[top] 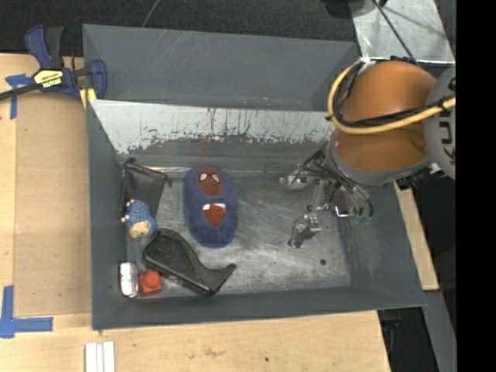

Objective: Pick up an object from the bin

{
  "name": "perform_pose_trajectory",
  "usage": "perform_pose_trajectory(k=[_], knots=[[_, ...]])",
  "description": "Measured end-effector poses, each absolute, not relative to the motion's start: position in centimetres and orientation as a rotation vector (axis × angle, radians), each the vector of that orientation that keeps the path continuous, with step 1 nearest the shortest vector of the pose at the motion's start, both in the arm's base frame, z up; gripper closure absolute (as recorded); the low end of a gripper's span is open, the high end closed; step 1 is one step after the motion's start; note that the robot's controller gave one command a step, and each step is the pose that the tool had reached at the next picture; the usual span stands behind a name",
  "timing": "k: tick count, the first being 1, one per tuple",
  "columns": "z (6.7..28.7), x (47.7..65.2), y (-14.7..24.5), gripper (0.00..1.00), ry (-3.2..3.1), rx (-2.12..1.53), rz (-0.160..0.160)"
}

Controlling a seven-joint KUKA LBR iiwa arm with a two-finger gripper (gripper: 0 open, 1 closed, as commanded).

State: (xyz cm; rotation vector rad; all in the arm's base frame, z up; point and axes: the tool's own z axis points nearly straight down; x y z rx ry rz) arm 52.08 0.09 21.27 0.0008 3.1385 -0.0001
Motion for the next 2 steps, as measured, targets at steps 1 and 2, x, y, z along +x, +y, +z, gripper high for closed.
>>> perform_pose_trajectory(k=[1, 2], knots=[[14.8, 61.6, 6.0, 0.0, 3.133, 0.162, 0.004], [9.4, 60.5, 10.6, 0.0, 3.119, 0.229, 0.001]])
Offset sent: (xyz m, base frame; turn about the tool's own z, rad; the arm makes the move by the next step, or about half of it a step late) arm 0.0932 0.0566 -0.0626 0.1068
